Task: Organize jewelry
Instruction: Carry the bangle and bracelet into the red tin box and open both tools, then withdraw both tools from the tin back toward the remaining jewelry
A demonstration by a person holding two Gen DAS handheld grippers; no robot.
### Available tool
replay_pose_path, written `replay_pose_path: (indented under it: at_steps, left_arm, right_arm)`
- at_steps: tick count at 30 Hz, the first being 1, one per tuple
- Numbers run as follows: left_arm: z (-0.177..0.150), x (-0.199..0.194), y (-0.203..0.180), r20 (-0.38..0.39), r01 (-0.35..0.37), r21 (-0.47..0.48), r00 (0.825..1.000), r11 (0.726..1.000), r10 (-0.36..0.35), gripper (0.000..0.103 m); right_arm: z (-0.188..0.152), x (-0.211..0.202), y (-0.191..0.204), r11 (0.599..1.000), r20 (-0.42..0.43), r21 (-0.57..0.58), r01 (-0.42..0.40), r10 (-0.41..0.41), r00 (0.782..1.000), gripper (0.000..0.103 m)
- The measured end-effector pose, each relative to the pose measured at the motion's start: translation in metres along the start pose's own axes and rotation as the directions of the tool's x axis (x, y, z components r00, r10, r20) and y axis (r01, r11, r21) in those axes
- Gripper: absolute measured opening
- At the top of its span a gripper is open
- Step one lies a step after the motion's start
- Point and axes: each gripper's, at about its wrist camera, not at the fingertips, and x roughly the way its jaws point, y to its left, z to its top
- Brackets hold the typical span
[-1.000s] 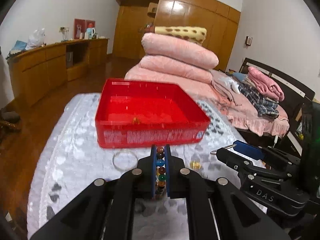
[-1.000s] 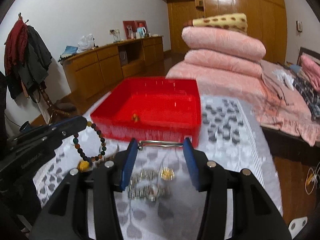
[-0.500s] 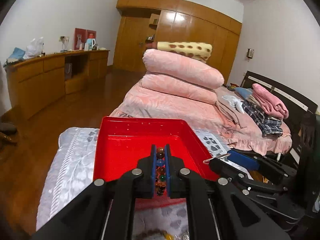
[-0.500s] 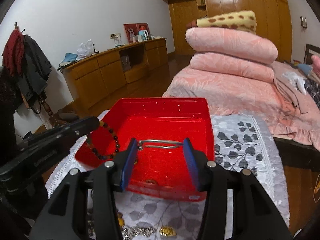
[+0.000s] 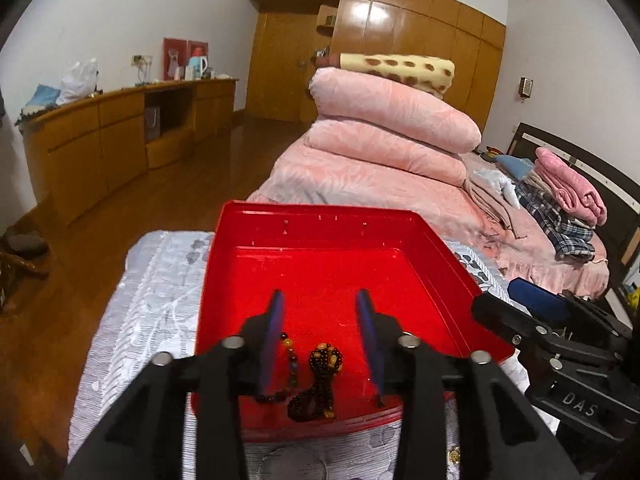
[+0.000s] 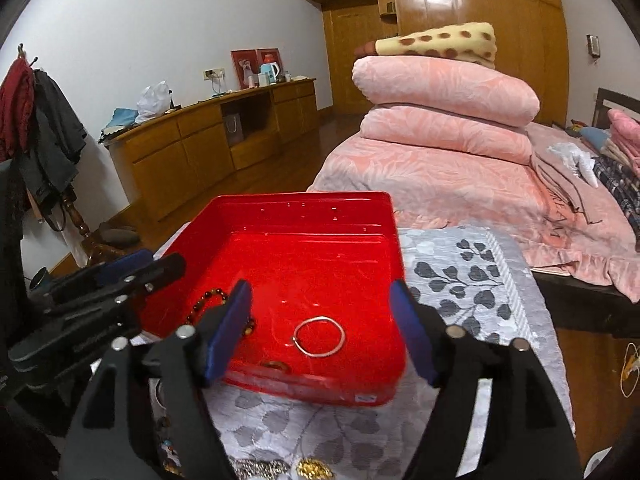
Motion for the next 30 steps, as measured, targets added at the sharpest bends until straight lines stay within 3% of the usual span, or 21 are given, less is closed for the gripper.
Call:
replay_pose_path:
  at_steps: [8,10,16,23,30]
  left_arm:
    - [-0.016,-0.029,0.007,0.019,-0.027,-0.004,0.999,1.0,0.027,0.06]
    - [-0.023,-0.038,0.009,0.02,-0.038,-0.003,0.999,0.999,0.038,0.07]
    - [-0.049,-0.068,0.015,0.002,-0.065,0.006,0.998,0.998,0.065,0.085]
    - [-0.087,-0.093,0.015,-0.065,-0.078,0.016,0.995,0.997,0.079,0.089]
    - [-0.129,-0.108,0.014,-0.145,-0.076,0.024,0.986,0.997,0.078,0.089]
  right_arm:
    - [-0.027,-0.027,-0.003,1.0,-0.013,0.007,0.026,-0.026,1.0,0.086]
    - [-0.037,-0.037,0.0,0.999,-0.023,0.004,0.032,-0.032,0.999,0.088]
    - [-0.072,-0.058,0.009,0.999,-0.083,0.004,0.05,-0.049,0.995,0.094]
    - [-0.111,-0.071,0.018,0.997,-0.179,0.008,0.071,-0.069,0.982,0.097]
    - [-0.133,-0.082,0.023,0.997,-0.211,0.017,0.071,-0.065,0.975,0.097]
